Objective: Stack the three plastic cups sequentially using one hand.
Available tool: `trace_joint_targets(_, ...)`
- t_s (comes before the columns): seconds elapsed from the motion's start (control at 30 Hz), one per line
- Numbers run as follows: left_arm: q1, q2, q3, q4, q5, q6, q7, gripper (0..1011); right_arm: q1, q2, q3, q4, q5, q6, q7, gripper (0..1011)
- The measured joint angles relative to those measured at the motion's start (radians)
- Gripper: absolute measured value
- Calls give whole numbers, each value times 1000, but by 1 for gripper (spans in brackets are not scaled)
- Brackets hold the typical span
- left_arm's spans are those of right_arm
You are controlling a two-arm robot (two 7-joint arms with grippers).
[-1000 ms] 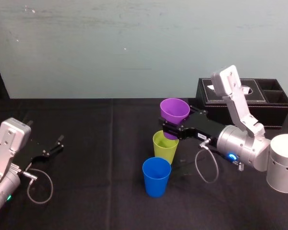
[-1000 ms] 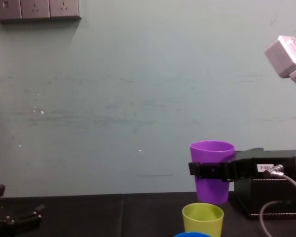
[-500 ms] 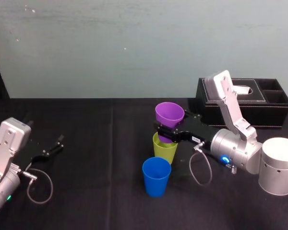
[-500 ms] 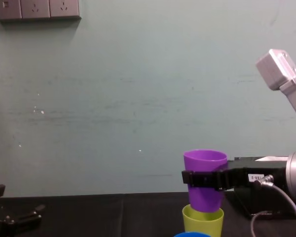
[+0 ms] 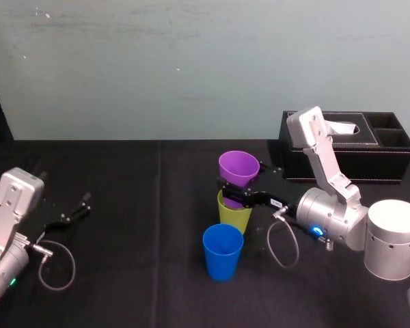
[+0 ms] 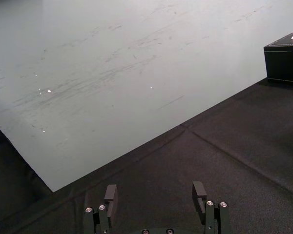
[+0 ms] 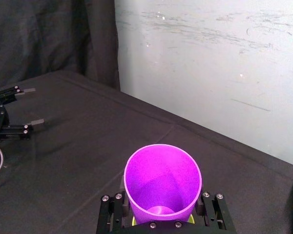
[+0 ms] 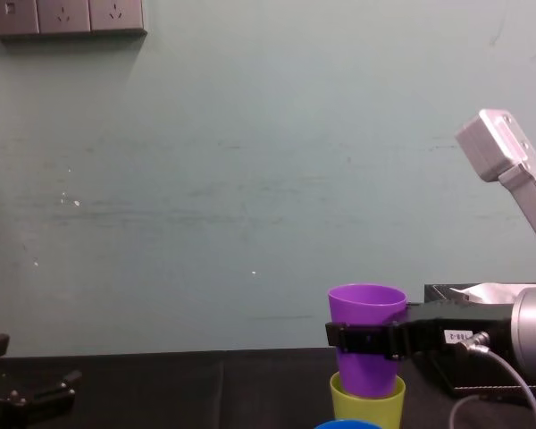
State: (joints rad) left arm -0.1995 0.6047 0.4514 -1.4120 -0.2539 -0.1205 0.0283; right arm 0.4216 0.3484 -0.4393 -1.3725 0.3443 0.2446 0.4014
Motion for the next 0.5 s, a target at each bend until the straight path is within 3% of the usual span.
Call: trace_joint_targets(0.5,0,0,0,0,0,0,0,1000,3,-9,-3,33,-16,-30,6,729)
